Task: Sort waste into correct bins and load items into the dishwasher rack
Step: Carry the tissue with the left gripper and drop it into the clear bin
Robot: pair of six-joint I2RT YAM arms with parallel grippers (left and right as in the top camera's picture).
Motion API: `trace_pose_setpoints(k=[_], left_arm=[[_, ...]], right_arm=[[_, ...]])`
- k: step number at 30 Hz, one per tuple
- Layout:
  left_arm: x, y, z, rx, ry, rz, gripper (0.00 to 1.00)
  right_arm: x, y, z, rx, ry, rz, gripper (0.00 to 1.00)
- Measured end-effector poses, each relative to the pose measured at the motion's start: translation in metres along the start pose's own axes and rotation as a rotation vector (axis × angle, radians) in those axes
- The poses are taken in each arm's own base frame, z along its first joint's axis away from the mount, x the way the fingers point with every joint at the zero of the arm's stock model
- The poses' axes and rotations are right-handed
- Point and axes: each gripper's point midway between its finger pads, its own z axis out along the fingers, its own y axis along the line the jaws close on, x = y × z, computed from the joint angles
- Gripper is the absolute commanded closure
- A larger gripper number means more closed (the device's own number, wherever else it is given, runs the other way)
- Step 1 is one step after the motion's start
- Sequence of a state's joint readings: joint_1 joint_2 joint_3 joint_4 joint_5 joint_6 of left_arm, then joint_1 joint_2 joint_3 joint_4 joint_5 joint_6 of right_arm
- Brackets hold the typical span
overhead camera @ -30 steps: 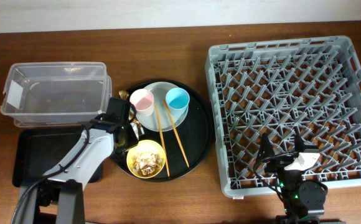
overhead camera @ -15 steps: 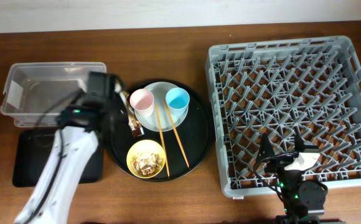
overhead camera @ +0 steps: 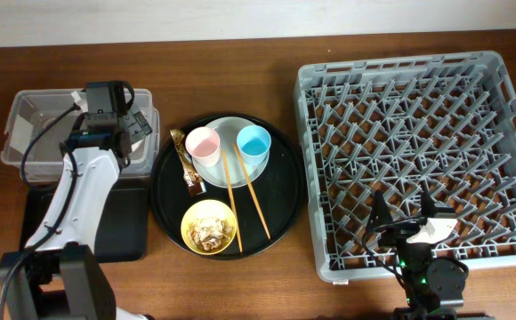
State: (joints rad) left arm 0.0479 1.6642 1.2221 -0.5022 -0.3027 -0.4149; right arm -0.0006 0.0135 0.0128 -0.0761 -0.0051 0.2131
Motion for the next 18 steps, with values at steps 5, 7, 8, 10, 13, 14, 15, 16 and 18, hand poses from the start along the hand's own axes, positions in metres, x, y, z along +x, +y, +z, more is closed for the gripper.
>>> trace_pose_setpoints(k=[5, 7, 8, 10, 13, 14, 15, 16, 18], left_arm=[[0.002, -0.007, -0.008, 0.073, 0.028, 0.020, 0.39], [0.012, -0.016, -0.023, 0.154, 0.081, 0.035, 0.64], [0.015, -0.020, -0.032, 0.191, 0.099, 0.031, 0.73], [0.030, -0.030, -0.063, 0.300, 0.176, 0.043, 0.86], [0.064, -0.037, -0.101, 0.380, 0.312, 0.074, 0.87], [0.078, -0.043, -0.112, 0.401, 0.360, 0.101, 0.87], [0.089, -0.047, -0.119, 0.415, 0.393, 0.122, 0.87], [0.104, -0.053, -0.128, 0.422, 0.437, 0.164, 0.86], [0.137, -0.068, -0.142, 0.439, 0.508, 0.263, 0.80]], right_arm=[[0.000, 0.000, 0.000, 0.000, 0.000, 0.000, 0.02], [0.000, 0.000, 0.000, 0.000, 0.000, 0.000, 0.02], [0.000, 0.000, 0.000, 0.000, 0.000, 0.000, 0.02], [0.000, 0.000, 0.000, 0.000, 0.000, 0.000, 0.02], [0.000, 0.000, 0.000, 0.000, 0.000, 0.000, 0.01], [0.000, 0.000, 0.000, 0.000, 0.000, 0.000, 0.02], [0.000, 0.000, 0.000, 0.000, 0.000, 0.000, 0.02], [0.000, 0.000, 0.000, 0.000, 0.000, 0.001, 0.02], [0.000, 0.000, 0.000, 0.000, 0.000, 0.000, 0.02]])
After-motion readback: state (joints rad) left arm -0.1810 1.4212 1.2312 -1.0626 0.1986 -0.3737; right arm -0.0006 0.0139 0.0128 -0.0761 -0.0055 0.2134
